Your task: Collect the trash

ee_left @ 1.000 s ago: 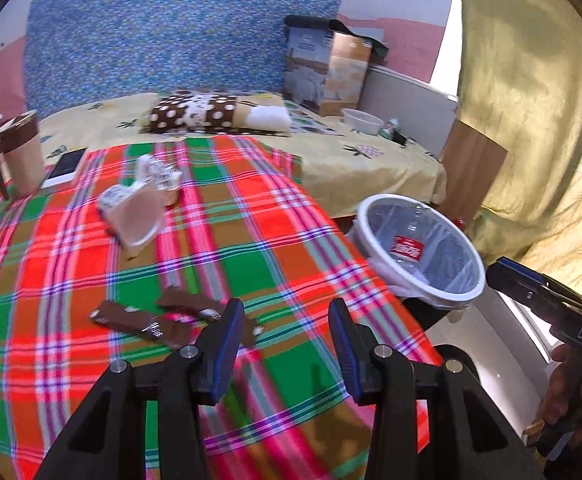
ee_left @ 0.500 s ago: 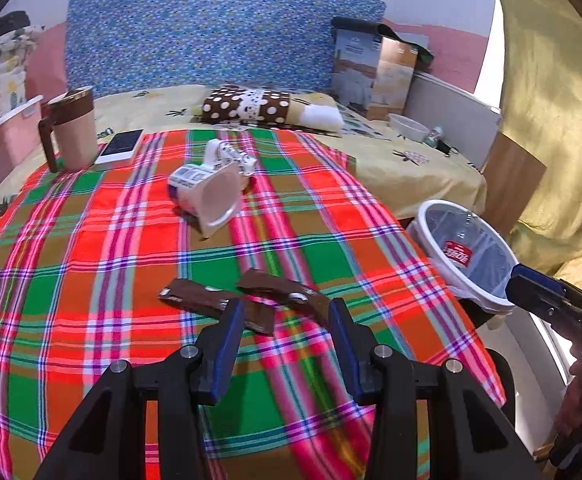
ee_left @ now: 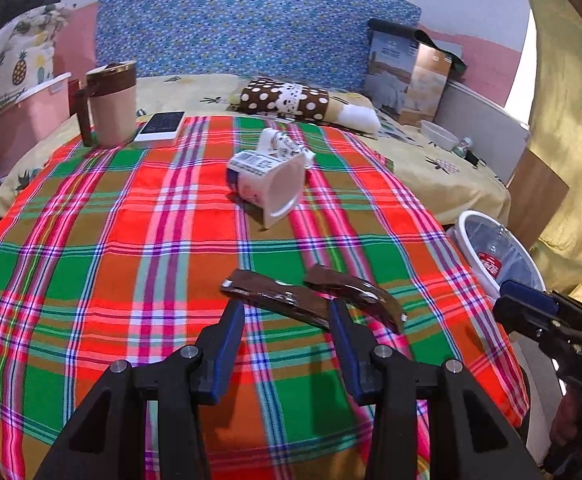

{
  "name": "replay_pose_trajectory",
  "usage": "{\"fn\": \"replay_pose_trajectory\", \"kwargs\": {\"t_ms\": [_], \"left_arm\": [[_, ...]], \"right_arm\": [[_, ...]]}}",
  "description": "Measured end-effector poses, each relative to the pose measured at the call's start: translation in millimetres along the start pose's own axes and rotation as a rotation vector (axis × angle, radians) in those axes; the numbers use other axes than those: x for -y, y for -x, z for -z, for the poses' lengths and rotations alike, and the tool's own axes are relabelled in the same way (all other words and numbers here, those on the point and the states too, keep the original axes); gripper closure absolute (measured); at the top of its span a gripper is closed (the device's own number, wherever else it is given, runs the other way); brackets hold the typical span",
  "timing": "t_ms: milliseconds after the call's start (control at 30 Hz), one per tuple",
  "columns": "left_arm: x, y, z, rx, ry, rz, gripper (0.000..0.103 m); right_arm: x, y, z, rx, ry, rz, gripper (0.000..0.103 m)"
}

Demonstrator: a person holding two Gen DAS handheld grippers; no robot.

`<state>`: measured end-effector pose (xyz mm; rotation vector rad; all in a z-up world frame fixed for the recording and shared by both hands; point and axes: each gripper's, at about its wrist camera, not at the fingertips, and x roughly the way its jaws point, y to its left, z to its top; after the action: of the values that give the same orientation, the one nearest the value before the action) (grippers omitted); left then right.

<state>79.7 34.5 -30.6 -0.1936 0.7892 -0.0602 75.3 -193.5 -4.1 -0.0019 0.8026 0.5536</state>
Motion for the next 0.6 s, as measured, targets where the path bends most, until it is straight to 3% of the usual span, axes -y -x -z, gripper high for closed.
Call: {"fn": "replay_pose_trajectory", "kwargs": {"t_ms": [400, 600], "left_arm": [[-27.5, -5.0, -9.2, -0.002, 0.036, -0.031, 0.059], [-31.2, -12.4, -15.5, -0.009, 0.042, -0.024, 0.059]], "right_arm": [[-23.6, -48.9, -14.4, -0.097, 0.103, -0.058, 0.057], [-24.6, -64.1, -12.9, -0.153, 0.113, -0.07, 0.065]]}}
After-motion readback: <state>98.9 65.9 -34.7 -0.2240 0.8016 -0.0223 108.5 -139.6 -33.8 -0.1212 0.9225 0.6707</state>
